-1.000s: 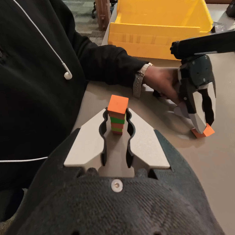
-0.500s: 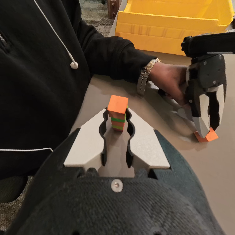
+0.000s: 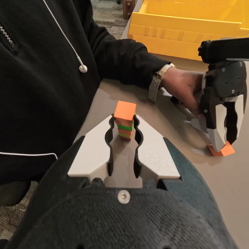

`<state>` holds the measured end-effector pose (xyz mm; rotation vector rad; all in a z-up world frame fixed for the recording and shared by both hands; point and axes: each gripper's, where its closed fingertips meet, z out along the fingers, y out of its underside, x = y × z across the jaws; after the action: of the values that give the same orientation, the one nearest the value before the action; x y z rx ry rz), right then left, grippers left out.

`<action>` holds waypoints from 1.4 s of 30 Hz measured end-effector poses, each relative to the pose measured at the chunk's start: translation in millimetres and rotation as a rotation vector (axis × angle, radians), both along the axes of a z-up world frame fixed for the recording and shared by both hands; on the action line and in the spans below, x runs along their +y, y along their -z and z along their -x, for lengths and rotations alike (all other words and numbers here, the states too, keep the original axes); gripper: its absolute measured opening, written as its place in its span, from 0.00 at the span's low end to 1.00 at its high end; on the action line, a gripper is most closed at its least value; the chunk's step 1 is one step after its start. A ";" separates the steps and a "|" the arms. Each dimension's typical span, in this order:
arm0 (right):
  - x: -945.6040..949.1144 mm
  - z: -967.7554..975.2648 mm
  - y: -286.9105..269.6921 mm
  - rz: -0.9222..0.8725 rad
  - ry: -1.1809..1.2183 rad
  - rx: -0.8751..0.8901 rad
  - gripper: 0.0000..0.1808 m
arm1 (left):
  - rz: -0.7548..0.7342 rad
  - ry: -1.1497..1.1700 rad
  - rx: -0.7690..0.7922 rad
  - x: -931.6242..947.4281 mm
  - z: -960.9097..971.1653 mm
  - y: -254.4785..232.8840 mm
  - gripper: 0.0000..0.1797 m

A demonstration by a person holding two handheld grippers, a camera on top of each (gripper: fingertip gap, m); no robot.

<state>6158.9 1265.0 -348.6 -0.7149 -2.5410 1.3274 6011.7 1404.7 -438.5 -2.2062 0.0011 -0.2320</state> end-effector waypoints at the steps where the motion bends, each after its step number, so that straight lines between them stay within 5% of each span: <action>1: 0.0 0.2 0.0 -0.001 -0.001 0.000 0.15 | 0.001 0.000 0.001 0.0 -0.1 0.2 0.13; 25: 12.6 1.5 -6.1 0.087 0.130 0.071 0.23 | 0.013 0.058 -0.009 -2.4 -7.6 1.5 0.20; 33: 34.3 -8.4 -11.8 0.177 0.287 0.134 0.21 | 0.005 0.063 0.025 -4.2 -3.8 0.3 0.13; 42: 52.7 -17.5 -9.1 0.253 0.407 0.169 0.20 | -0.303 0.205 -0.005 -54.0 -35.6 -121.0 0.13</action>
<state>6176.4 1317.8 -339.5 -1.0491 -1.9799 1.4958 6047.3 1350.7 -317.5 -1.9031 0.2458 -0.3291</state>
